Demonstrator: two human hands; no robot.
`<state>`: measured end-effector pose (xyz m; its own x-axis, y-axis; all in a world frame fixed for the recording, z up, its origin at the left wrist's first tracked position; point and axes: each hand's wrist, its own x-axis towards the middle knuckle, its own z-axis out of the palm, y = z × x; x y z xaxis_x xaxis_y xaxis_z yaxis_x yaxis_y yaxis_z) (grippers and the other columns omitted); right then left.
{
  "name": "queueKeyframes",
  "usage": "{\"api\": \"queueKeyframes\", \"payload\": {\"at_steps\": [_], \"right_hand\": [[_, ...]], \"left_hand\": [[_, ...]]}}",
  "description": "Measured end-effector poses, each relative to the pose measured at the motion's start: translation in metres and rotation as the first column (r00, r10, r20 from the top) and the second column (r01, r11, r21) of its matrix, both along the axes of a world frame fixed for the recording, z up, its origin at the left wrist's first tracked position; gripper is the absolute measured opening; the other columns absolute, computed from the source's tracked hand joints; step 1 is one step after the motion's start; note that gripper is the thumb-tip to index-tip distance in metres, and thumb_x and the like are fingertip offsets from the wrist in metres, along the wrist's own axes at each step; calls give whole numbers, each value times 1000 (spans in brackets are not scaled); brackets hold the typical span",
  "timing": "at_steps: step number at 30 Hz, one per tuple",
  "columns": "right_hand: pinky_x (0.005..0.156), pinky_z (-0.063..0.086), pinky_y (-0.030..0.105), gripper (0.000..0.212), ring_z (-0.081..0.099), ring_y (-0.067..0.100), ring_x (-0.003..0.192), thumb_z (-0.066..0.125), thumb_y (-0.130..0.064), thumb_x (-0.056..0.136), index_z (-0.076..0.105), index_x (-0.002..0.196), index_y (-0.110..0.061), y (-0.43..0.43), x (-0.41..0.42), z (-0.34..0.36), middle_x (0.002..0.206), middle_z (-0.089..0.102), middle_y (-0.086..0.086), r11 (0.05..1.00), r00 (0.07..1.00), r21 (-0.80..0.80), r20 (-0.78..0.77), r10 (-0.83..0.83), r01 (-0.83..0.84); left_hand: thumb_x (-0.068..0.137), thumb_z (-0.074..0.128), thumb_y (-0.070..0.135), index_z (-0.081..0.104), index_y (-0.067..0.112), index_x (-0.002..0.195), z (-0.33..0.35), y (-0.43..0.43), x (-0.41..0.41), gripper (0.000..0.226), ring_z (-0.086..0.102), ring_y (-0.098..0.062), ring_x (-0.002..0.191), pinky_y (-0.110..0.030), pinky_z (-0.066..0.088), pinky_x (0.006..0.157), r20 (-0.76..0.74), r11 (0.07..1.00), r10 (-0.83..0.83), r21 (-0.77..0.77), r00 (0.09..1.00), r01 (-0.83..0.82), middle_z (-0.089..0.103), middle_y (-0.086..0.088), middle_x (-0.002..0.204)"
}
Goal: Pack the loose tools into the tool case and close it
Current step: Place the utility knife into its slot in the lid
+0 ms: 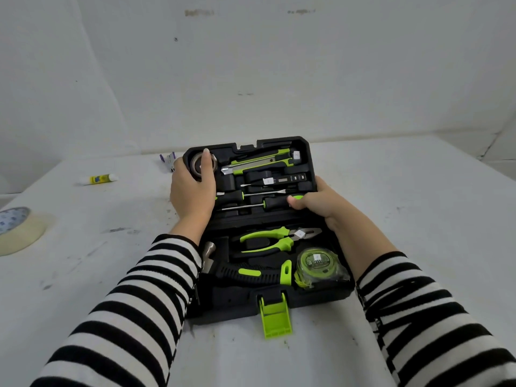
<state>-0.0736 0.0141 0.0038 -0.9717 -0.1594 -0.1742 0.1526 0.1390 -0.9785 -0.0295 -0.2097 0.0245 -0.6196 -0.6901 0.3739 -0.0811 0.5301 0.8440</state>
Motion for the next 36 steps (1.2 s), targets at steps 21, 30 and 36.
{"api": "queueKeyframes", "payload": {"at_steps": [21,30,36], "right_hand": [[99,48,41,51,59,20,112,69,-31,85,48,130,-19,-5,16,2,120,62,0,991,986,132,-166,25,-3],[90,40,29,52,53,24,119,69,-22,87,44,131,-9,-12,22,9,128,56,6,941,956,300,-288,-65,154],[83,37,25,52,54,24,115,69,-25,87,42,129,-10,-14,28,7,123,58,4,926,937,326,-340,-75,193]], "left_hand": [[94,39,57,49,15,125,-8,-12,7,53,57,-24,111,-29,39,87,-66,999,-39,35,997,41,63,-1,118],[89,37,63,42,15,127,-5,-8,9,61,58,-21,108,-36,46,88,-143,999,-31,-49,989,24,60,2,120],[93,43,53,42,14,129,-3,-4,7,52,57,-17,107,-24,38,83,-180,996,-39,-84,983,24,59,4,120]]}}
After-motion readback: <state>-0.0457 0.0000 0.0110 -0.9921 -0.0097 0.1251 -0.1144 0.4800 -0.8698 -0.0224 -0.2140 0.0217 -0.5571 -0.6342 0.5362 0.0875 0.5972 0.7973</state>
